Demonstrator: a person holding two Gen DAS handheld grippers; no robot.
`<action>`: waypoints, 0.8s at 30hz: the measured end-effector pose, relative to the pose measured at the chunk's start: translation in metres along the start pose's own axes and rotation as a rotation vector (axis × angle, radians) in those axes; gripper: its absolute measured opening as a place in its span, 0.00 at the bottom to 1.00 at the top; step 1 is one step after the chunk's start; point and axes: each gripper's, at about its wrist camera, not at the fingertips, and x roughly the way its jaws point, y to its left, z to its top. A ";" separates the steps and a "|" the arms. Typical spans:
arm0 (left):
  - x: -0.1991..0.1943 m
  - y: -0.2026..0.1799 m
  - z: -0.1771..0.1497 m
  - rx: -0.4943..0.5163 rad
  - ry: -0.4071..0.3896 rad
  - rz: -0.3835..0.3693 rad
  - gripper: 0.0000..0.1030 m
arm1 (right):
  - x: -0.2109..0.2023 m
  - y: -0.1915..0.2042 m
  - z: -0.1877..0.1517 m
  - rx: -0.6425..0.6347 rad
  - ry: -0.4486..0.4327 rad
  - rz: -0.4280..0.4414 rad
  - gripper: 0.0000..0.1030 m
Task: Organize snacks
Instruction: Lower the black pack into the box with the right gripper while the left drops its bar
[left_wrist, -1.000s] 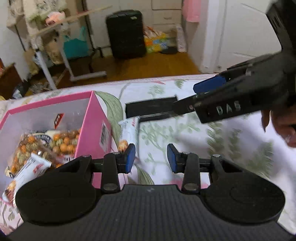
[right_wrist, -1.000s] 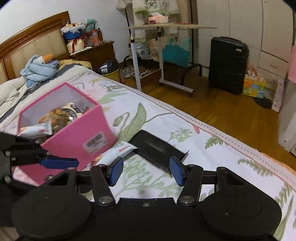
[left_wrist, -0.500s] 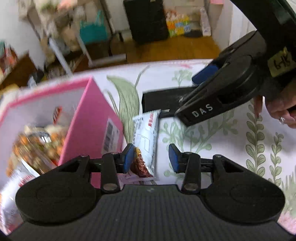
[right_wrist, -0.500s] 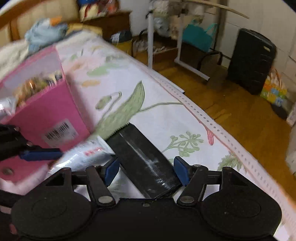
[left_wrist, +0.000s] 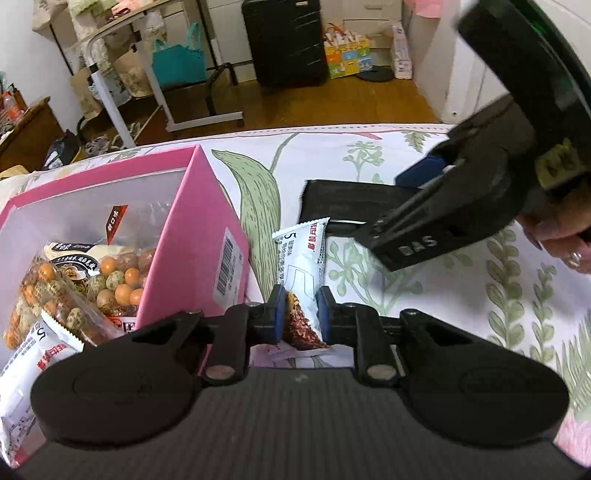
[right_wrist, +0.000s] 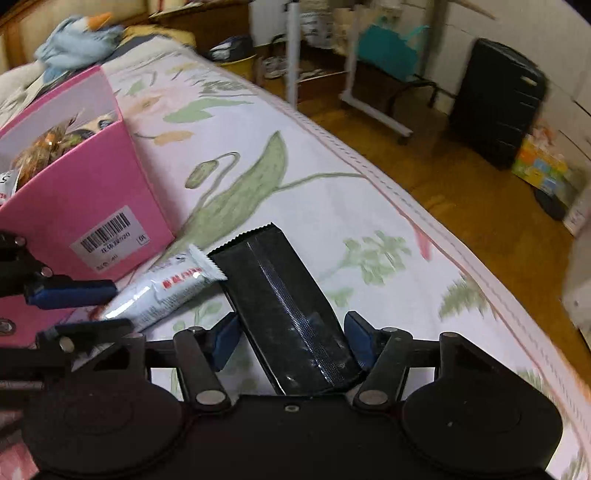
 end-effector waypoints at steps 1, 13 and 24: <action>-0.002 0.001 -0.001 0.003 0.002 -0.012 0.17 | -0.006 -0.001 -0.008 0.026 -0.011 -0.028 0.64; -0.032 0.001 -0.023 0.053 0.002 -0.092 0.16 | -0.066 0.024 -0.085 0.390 -0.039 -0.224 0.60; -0.038 0.000 -0.030 0.059 0.009 -0.135 0.16 | -0.087 0.045 -0.112 0.505 0.034 -0.104 0.62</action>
